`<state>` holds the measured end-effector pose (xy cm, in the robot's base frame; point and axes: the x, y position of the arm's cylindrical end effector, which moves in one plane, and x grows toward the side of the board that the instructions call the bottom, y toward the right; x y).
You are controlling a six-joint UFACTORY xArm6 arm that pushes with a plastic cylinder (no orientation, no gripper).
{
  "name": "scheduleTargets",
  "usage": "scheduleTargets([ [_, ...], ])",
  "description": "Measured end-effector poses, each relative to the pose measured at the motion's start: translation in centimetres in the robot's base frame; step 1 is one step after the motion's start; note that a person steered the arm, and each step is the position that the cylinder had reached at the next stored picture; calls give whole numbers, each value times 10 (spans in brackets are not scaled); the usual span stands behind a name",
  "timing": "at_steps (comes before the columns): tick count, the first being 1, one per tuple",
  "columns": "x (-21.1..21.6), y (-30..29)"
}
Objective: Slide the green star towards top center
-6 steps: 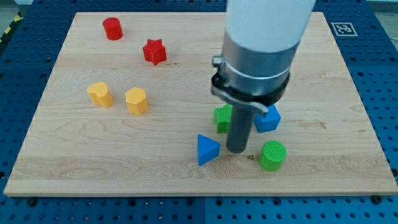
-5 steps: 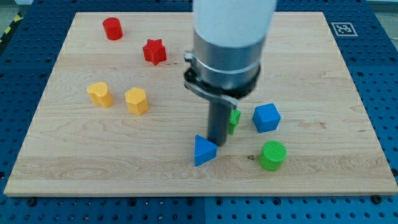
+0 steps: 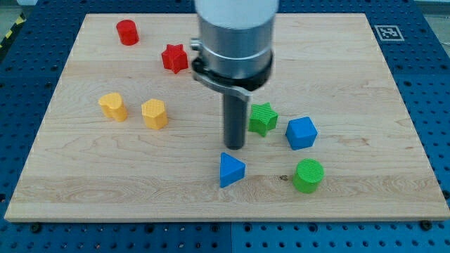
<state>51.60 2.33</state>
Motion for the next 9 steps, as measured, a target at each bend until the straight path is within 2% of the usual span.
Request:
scheduleTargets([
  [1, -46, 37],
  [2, -110, 45],
  [4, -98, 48],
  [5, -105, 80],
  [6, -146, 90],
  [7, -133, 90],
  [8, -95, 108],
  [9, -130, 101],
])
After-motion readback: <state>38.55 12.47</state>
